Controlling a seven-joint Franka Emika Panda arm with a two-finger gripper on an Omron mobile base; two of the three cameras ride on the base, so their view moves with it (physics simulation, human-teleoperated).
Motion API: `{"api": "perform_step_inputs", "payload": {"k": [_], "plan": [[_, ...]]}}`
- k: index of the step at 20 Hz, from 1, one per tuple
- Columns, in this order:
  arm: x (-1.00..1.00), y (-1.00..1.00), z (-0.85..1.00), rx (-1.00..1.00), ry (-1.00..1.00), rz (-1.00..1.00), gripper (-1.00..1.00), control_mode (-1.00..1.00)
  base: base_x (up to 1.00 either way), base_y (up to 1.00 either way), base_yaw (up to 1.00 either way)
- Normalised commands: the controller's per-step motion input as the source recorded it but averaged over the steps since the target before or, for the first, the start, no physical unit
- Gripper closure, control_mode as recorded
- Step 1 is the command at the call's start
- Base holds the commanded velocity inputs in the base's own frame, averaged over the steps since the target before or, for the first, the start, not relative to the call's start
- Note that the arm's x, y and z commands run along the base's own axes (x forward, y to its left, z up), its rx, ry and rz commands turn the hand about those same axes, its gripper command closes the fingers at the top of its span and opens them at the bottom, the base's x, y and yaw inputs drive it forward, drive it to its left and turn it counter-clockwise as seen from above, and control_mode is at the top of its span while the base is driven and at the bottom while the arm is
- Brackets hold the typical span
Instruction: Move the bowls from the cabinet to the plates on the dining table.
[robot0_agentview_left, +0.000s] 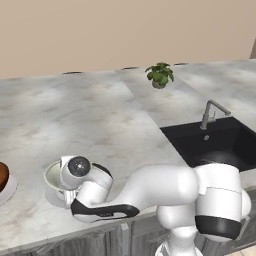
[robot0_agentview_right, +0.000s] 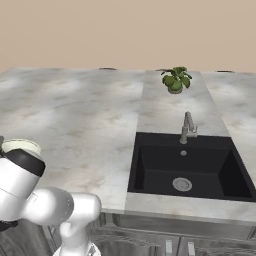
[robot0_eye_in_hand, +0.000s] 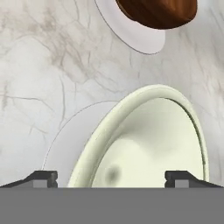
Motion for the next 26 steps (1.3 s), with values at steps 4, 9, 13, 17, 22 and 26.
{"api": "perform_step_inputs", "payload": {"k": [4,9,13,17,22,26], "plan": [[-0.28,0.07,0.36,0.0,0.0,0.05,-1.0,-1.0,0.0,0.0,0.0],[-0.43,0.01,0.39,0.0,0.0,0.05,-1.0,-1.0,0.0,0.0,0.0],[-0.43,0.0,0.44,0.0,0.0,0.01,-1.0,-1.0,0.0,0.0,0.0],[-0.34,-0.31,0.29,0.01,0.0,-0.03,-1.0,-1.0,0.0,0.0,0.0],[-0.28,-0.45,0.29,0.06,0.0,-0.17,-1.0,-1.0,0.0,0.0,0.0],[-0.23,-0.54,0.32,0.12,-0.01,-0.26,-1.0,-1.0,0.0,0.0,0.0]]}}
